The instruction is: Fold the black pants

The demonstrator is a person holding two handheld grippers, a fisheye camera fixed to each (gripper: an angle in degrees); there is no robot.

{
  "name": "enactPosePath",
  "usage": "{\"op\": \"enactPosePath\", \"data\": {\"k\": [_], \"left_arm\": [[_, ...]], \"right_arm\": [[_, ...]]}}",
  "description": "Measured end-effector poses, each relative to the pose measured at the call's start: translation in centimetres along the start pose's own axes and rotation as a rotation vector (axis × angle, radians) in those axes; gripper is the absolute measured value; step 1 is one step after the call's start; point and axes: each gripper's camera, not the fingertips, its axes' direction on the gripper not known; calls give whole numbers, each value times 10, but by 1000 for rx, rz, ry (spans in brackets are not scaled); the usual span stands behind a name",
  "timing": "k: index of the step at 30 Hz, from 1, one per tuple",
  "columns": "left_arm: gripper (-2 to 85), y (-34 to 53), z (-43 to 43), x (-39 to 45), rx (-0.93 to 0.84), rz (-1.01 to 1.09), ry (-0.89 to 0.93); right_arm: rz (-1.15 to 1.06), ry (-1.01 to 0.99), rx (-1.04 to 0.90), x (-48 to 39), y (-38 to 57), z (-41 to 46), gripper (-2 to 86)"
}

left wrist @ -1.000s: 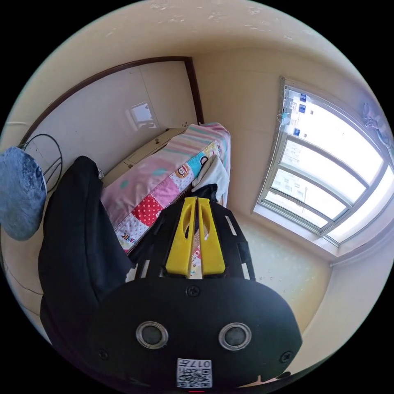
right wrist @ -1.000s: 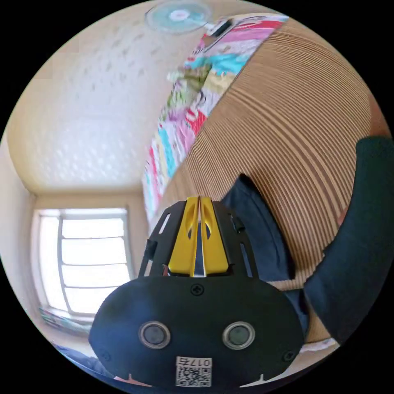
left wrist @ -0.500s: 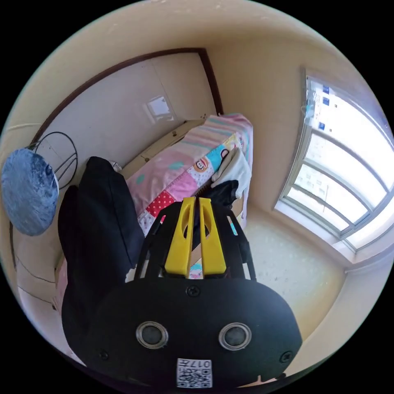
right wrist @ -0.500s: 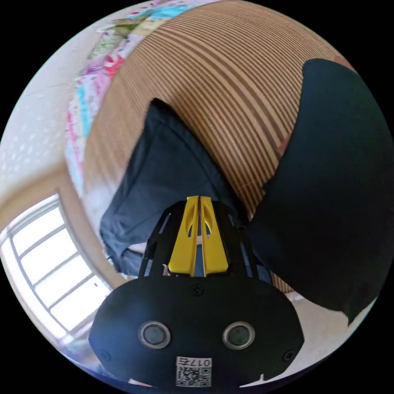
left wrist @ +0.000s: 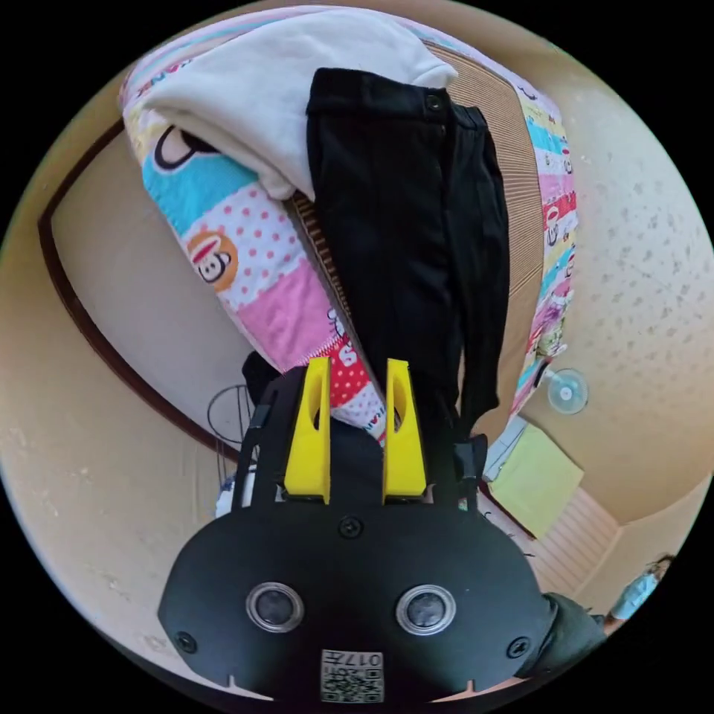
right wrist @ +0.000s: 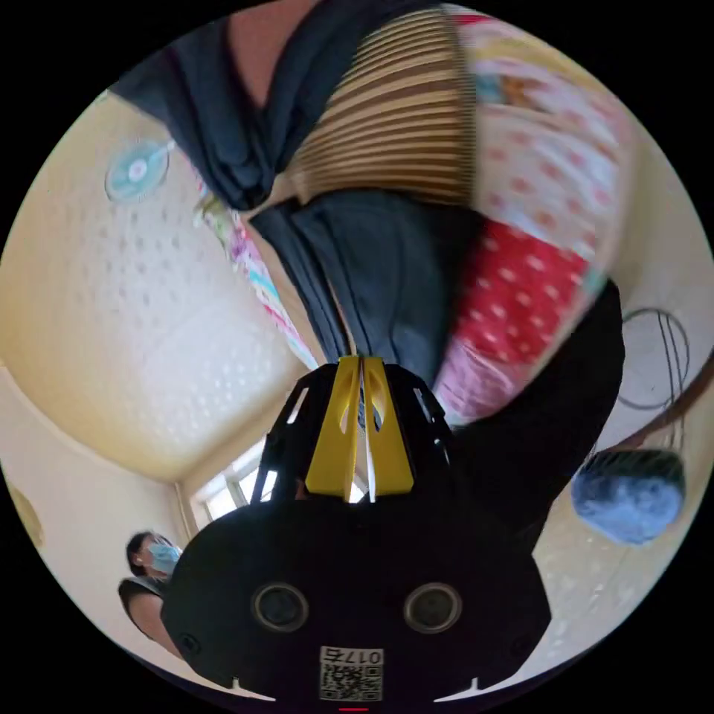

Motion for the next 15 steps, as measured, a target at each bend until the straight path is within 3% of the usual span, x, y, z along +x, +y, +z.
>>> {"op": "enactPosePath", "data": {"k": [6, 10, 15], "left_arm": [[132, -65, -9, -20, 52, -79, 45], [133, -84, -9, -32, 119, -145, 103], [61, -92, 3, -48, 134, -176, 369]], "right_arm": [[123, -92, 173, 53, 47, -11, 5], [124, -174, 165, 63, 56, 12, 10], [75, -186, 184, 64, 64, 46, 50]]}}
